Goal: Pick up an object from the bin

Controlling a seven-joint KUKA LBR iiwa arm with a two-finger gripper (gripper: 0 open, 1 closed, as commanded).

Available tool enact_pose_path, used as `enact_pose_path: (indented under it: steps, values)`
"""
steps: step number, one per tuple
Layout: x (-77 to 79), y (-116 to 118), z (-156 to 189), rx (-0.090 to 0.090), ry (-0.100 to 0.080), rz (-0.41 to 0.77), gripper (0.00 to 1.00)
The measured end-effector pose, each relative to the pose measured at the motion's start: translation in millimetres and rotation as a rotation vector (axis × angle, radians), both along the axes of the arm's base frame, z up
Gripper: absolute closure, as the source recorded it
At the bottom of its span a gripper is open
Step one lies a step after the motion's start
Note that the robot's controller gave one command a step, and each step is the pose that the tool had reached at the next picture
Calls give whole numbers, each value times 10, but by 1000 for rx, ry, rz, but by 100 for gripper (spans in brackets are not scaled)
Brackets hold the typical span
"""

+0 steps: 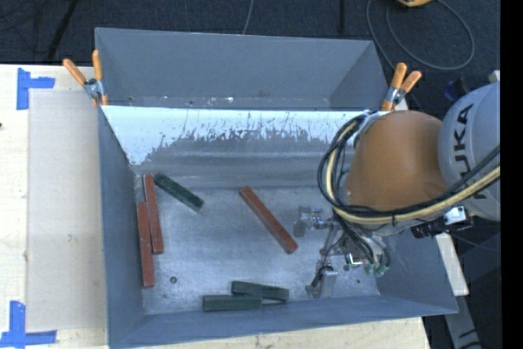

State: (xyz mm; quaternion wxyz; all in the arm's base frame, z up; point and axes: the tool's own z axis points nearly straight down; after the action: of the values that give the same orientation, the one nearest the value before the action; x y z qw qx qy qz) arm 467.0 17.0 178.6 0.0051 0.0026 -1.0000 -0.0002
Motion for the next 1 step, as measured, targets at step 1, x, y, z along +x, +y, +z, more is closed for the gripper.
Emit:
enact_pose_path:
  steps: [1]
  values:
    - [18, 0, 37, 0, -8, -1, 0]
